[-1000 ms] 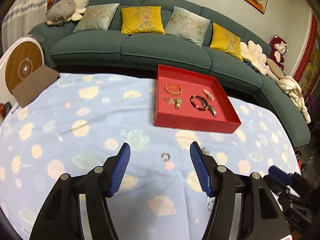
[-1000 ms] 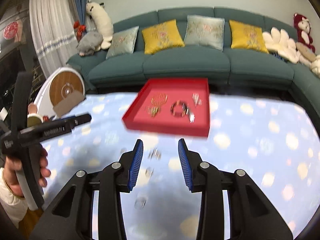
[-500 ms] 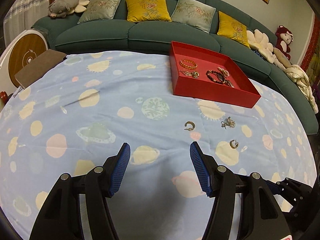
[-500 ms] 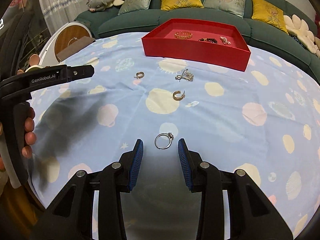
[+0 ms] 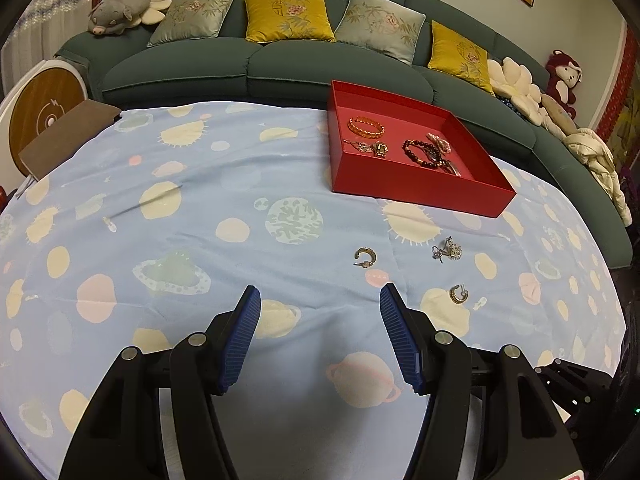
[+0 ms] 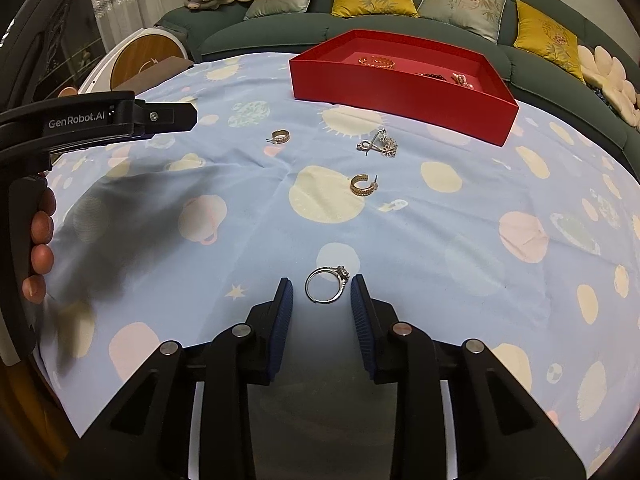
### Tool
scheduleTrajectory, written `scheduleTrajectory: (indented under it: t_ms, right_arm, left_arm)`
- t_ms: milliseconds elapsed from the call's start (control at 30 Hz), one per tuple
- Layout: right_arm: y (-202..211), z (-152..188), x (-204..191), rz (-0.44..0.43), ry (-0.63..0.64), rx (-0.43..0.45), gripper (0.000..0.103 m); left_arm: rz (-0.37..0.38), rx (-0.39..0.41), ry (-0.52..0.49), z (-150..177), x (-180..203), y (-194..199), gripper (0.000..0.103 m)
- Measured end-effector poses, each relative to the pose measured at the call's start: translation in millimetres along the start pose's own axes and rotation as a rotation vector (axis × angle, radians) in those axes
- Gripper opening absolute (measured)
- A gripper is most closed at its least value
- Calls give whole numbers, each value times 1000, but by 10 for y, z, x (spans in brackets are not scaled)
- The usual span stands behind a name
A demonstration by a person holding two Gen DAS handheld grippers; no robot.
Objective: Organize jewelry
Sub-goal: 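Grasp the silver ring with the right tool while the left tool grasps a gold hoop earring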
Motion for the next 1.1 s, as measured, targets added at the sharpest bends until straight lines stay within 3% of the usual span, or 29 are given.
scheduleTrajectory:
  t_ms: [100, 600, 1100]
  right_arm:
    - [-10, -15, 26, 0, -9, 1, 20]
    - [188, -133, 229, 5, -62, 59, 19]
    - [300, -72, 497, 2, -121, 66, 19]
  left_arm:
    - [0, -4, -3, -22, 24, -40, 60]
    - [13, -59, -20, -138, 222, -510, 60]
    - [-31, -43, -34, -224, 320, -839, 60]
Point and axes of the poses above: each gripper's, at about its wrist camera, not at the fingertips, and y roughly against the way its jaws point, x to its right, z to its underside, the point moved 4 cm from there along -y, roughly the way its jaws point, and after that the axes turned 2 degrees about -x, right-handed, at the moved point
